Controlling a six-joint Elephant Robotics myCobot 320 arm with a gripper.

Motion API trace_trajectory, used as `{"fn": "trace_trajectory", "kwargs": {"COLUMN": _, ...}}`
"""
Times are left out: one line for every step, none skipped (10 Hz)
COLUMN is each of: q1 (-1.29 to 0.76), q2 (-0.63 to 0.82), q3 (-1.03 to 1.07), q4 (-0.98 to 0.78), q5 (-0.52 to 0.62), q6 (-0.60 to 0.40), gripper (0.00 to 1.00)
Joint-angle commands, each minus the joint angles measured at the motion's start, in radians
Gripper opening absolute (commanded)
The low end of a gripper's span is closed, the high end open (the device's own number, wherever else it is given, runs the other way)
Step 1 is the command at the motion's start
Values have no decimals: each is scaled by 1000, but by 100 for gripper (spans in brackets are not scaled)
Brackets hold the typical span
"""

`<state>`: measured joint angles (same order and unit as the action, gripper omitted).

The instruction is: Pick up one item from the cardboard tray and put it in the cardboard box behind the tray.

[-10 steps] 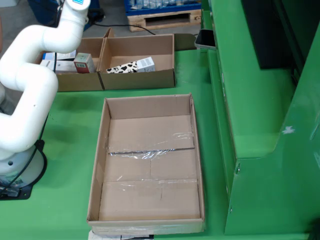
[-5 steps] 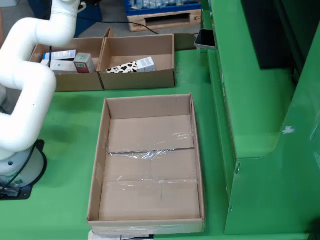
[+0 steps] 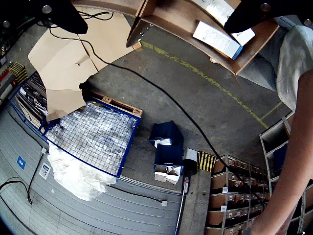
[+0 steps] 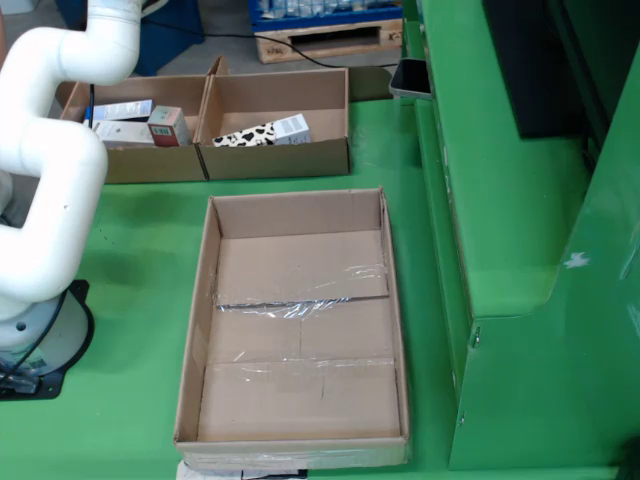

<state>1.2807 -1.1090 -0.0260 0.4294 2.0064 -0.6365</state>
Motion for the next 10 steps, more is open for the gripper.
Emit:
{"fn": "trace_trajectory", "kwargs": {"q1": 42, "q2": 72, "q3": 26, "q4": 41, "q5": -132, "q6": 34, "gripper": 100}}
{"fn": "trace_trajectory", "kwargs": {"q1": 42, "q2": 72, "q3": 26, "q4": 41, "q5": -132, "q6": 34, "gripper": 100}}
{"fn": "trace_trajectory", "kwargs": {"q1": 115, "q2": 106, "q3": 26, "q4": 88, "q5": -379, "q6": 63, "gripper": 100}}
{"fn": "trace_trajectory", "kwargs": {"q1": 115, "q2": 106, "q3": 26, "q4": 88, "q5": -379, "q6": 63, "gripper": 100}}
{"fn": "trace_trajectory", "kwargs": {"q1": 129, "q2": 119, "q3": 26, "q4": 89, "q5": -407, "q6": 62, "gripper": 100}}
{"fn": "trace_trajectory", "kwargs": {"q1": 161, "q2": 133, "q3": 26, "q4": 104, "q5": -523, "q6": 66, "gripper": 100}}
{"fn": "trace_trajectory", "kwargs": {"q1": 161, "q2": 133, "q3": 26, "q4": 104, "q5": -523, "q6": 67, "gripper": 100}}
{"fn": "trace_trajectory", "kwargs": {"q1": 201, "q2": 159, "q3": 26, "q4": 113, "q5": -646, "q6": 62, "gripper": 100}}
{"fn": "trace_trajectory", "kwargs": {"q1": 201, "q2": 159, "q3": 26, "q4": 113, "q5": -646, "q6": 62, "gripper": 100}}
{"fn": "trace_trajectory", "kwargs": {"q1": 244, "q2": 172, "q3": 26, "q4": 115, "q5": -804, "q6": 52, "gripper": 100}}
